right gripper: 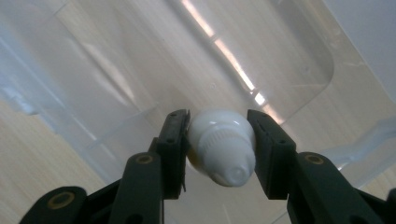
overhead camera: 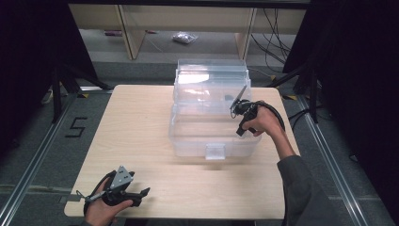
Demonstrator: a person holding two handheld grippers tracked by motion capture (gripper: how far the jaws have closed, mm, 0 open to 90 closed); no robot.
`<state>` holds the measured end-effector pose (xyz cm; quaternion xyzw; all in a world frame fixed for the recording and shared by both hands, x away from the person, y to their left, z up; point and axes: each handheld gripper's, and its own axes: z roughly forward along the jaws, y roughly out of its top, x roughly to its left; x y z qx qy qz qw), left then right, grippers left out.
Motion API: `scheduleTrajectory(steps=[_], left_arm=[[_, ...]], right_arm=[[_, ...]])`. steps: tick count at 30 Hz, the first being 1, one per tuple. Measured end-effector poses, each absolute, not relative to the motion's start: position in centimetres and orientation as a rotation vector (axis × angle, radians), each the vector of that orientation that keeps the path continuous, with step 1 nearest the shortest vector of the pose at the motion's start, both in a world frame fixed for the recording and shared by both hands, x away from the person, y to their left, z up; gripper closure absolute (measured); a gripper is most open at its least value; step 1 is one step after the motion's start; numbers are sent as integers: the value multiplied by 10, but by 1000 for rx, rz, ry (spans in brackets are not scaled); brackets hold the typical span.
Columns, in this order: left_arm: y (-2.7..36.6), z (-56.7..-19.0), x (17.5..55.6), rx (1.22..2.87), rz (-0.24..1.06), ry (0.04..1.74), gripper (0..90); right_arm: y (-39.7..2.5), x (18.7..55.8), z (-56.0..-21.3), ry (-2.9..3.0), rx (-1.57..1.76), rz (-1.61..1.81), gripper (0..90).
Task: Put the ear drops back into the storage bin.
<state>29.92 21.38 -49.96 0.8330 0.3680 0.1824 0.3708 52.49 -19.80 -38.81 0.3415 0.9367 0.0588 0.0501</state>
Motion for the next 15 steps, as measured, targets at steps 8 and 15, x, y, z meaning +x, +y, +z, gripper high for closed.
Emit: scheduleTrajectory(steps=[8, 15], left_arm=[[213, -500, 299, 2132, 463, 938, 184], [213, -501, 300, 2142, 468, 939, 184]], right_arm=[[-199, 534, -399, 2858, 991, 168, 603], [-200, 531, -413, 2837, 1121, 165, 603]])
